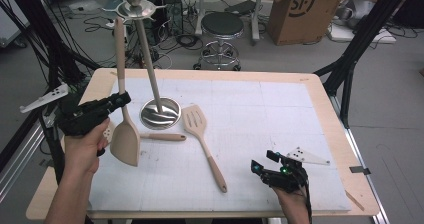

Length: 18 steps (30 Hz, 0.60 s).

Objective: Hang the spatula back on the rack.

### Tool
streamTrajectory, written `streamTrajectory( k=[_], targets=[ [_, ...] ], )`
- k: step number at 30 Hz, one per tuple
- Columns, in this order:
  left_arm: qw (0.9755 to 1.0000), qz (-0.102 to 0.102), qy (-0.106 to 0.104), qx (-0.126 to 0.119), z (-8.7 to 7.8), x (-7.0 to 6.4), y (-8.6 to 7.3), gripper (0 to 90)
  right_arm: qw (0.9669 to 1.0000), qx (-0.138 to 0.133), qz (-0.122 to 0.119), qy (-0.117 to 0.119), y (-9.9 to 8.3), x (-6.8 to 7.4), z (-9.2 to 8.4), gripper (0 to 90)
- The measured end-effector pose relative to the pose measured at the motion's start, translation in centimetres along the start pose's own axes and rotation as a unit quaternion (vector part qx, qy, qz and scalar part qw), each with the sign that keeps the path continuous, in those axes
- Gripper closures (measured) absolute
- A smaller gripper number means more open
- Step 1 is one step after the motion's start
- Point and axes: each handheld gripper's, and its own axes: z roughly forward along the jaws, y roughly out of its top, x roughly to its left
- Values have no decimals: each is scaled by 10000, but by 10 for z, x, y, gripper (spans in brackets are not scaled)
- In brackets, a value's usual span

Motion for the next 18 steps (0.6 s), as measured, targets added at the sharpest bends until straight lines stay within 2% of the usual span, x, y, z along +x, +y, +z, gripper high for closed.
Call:
streamTrajectory(
  k=[13,18],
  targets=[
    [9999,-68,40,110,9,11,-4,785,10000,-12,-2,10,0,0,0,209],
    [9998,-159,-60,114,15,15,-8,780,10000,-6,12,20,0,0,-1,209]
  ],
)
